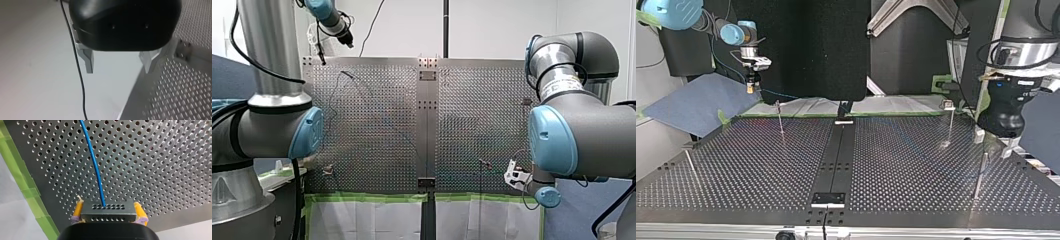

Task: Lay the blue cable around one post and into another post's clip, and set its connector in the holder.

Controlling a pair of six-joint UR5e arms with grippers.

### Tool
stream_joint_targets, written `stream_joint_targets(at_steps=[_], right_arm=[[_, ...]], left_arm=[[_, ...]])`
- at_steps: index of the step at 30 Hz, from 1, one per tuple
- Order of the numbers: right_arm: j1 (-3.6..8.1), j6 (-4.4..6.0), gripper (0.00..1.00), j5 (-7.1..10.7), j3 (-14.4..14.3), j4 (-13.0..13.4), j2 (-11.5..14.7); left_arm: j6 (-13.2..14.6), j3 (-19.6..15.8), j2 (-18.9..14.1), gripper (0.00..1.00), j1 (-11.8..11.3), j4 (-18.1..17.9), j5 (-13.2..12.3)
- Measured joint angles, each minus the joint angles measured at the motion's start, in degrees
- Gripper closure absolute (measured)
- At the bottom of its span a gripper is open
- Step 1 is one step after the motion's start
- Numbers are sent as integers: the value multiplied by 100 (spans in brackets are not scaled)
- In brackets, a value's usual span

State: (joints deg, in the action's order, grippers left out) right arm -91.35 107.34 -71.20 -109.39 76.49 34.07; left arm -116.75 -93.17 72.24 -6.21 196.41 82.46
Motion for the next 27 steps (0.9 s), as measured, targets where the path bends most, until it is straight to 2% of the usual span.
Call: stream_joint_targets(at_steps=[9, 16, 21, 24, 27], right_arm=[[-24, -9, 100, 0, 0, -7, 0], [-32, -44, 100, 0, 0, -34, 1], [-33, -66, 100, -4, 0, -43, 1], [-35, -75, 100, -4, 0, -45, 1], [-39, -78, 100, -4, 0, -45, 0]], left_arm=[[-338, 18, -19, 1, 423, -447, -445], [-688, -52, 183, 1, 776, -800, -798], [-802, -210, 314, 1, 1029, -1051, -1035], [-795, -343, 403, 1, 1208, -1230, -1041], [-777, -502, 493, 1, 1386, -1408, -937]])
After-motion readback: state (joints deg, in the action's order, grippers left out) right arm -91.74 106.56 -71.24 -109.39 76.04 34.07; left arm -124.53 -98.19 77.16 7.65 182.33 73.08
